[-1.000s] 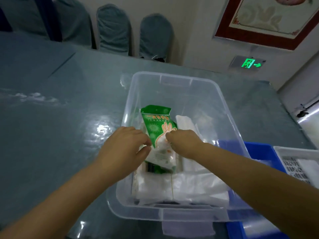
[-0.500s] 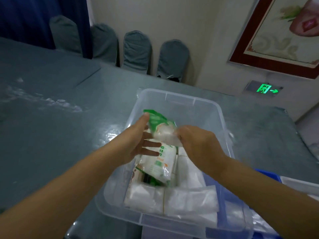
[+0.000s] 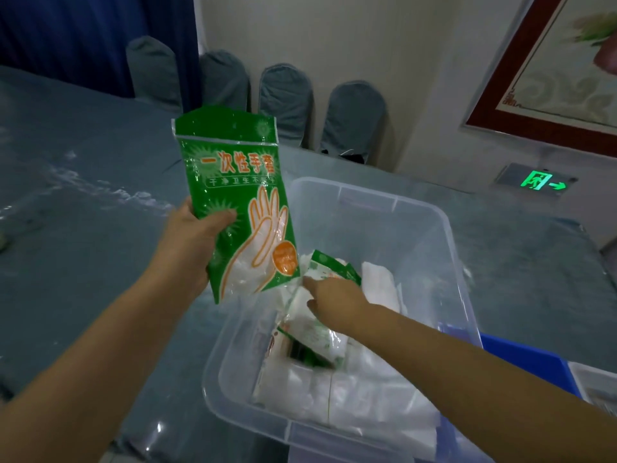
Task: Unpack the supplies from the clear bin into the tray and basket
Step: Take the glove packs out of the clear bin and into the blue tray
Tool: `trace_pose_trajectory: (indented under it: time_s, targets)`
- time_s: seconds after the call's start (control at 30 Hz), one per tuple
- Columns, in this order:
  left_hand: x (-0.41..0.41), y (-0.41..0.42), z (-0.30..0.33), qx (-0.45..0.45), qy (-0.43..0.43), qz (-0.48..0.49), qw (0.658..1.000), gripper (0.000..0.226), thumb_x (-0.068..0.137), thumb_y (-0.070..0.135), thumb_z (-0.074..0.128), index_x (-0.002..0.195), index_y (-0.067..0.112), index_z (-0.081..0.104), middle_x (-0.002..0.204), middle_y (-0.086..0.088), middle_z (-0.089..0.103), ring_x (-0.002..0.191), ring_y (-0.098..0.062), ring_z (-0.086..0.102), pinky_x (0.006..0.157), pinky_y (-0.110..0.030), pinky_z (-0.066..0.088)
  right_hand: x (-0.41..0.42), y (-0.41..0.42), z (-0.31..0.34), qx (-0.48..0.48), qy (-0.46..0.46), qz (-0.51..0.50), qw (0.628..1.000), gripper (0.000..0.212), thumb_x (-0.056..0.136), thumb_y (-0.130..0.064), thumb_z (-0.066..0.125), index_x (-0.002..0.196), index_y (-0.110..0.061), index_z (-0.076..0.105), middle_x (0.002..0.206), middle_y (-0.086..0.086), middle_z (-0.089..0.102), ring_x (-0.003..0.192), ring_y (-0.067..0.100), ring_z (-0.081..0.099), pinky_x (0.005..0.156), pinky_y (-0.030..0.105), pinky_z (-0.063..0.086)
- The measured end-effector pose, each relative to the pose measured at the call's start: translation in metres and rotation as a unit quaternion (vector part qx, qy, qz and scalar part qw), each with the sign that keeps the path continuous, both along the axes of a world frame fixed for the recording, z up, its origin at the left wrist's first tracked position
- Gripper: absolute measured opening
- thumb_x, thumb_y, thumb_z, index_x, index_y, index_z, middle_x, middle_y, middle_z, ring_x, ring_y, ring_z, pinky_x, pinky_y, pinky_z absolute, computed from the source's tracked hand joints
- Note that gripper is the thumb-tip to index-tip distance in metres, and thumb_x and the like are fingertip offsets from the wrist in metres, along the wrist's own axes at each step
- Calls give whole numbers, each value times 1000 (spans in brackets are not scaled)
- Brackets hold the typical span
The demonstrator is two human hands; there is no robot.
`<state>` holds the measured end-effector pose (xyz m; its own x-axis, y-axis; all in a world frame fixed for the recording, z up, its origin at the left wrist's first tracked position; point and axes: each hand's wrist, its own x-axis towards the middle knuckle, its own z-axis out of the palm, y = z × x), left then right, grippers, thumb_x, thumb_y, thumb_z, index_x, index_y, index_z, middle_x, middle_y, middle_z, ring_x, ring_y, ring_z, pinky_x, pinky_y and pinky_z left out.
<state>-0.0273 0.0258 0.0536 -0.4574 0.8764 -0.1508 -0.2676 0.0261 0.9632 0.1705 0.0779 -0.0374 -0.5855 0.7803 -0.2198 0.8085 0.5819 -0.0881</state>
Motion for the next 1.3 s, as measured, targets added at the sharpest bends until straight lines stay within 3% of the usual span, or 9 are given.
trace_pose_trajectory:
  time_s: [0.17,0.37,0.53,0.67,0.8,0.97,1.1,1.2,1.3]
  targets:
    - [-14,-10,-9,1,5,7,1000,23,85,0,60,95,20,62,83,0,75,75,-19,72,70,-38,54,-27,2,-30,-13,-73,1,997,34,99,-32,34,125,-17,49,113,14,58,103,33,55,76,38,45]
    - [-23,-12,-8,11,11,10,1000,23,86,1,60,92,23,62,79,2,75,75,-18,73,67,-36,54,-9,5,-28,29,-31,-90,995,40,93,-43,42,116,-13,53,117,15,52,106,34,52,80,38,45]
    - [-11,-12,-5,12,37,-46,998,23,86,0,60,90,23,63,81,3,75,74,-17,72,71,-38,54,9,20,-12,-20,-39,-195,980,19,81,-22,56,99,-15,58,96,3,63,92,24,63,66,29,46]
    - [-9,-6,-1,6,51,-89,995,22,85,0,61,92,20,63,88,-3,75,84,-26,71,81,-46,53,45,34,25,-17,58,-272,960,18,80,-5,55,98,-6,60,101,14,64,95,30,61,71,28,44]
    - [-2,5,-4,-12,65,-120,991,19,86,0,60,98,15,63,95,-12,71,88,-33,68,86,-50,52,67,21,81,15,300,-281,911,25,77,6,58,82,-18,50,80,-2,54,75,17,51,57,19,41]
    - [19,23,-9,-35,90,-159,983,9,91,10,55,93,18,59,94,-18,68,83,-30,64,77,-47,51,63,-12,130,-108,616,-204,753,38,79,19,55,80,-18,49,95,10,61,78,22,59,71,37,54]
    - [46,22,0,-31,-9,-186,982,21,99,26,44,90,18,61,90,-10,71,75,-21,66,65,-32,50,52,-28,118,-156,666,-224,694,41,75,27,51,77,-14,49,76,-3,66,68,12,63,59,24,56]
    - [63,17,5,-37,-137,-247,959,38,95,44,43,99,16,68,92,-10,75,84,-25,72,74,-35,54,48,-36,100,-139,624,-277,718,42,77,22,50,76,-19,52,83,2,63,80,19,61,70,33,53]
    - [78,17,4,-14,-103,-283,953,22,89,26,59,105,12,65,94,-13,75,81,-27,73,71,-35,56,49,-46,92,-109,601,-307,730,42,78,19,47,77,-23,52,88,3,60,86,20,58,73,33,48]
